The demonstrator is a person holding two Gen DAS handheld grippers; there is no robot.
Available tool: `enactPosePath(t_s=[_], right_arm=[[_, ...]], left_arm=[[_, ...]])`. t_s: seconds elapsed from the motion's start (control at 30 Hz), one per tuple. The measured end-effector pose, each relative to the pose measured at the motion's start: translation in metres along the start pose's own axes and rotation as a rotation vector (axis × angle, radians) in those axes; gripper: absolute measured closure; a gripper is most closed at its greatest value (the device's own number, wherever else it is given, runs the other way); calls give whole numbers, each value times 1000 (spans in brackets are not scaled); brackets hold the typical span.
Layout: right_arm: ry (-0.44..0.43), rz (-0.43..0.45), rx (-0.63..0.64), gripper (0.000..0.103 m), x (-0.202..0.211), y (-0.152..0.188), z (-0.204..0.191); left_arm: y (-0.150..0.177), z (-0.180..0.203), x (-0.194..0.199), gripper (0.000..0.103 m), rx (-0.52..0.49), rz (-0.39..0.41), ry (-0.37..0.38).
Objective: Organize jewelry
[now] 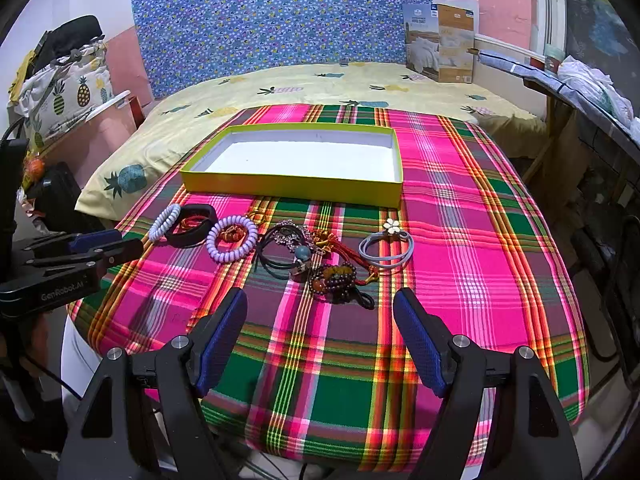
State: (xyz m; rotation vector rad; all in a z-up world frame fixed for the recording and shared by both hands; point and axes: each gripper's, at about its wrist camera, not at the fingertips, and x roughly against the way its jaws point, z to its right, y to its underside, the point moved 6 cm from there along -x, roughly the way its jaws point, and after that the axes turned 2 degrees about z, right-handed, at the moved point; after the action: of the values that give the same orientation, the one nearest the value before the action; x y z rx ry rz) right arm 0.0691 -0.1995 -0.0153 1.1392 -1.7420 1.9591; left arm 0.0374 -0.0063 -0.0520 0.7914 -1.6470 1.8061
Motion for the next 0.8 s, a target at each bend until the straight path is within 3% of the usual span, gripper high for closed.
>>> enactPosePath(t_s=[0.53,0.8], right_arm=[[-8,-6,-10,28,-8,-2,3],[-11,-9,-35,28,-20,-6,14]], left_arm=[[-6,-21,-13,61,79,-15,45],[-14,-43,-30,61,125,-28,17]])
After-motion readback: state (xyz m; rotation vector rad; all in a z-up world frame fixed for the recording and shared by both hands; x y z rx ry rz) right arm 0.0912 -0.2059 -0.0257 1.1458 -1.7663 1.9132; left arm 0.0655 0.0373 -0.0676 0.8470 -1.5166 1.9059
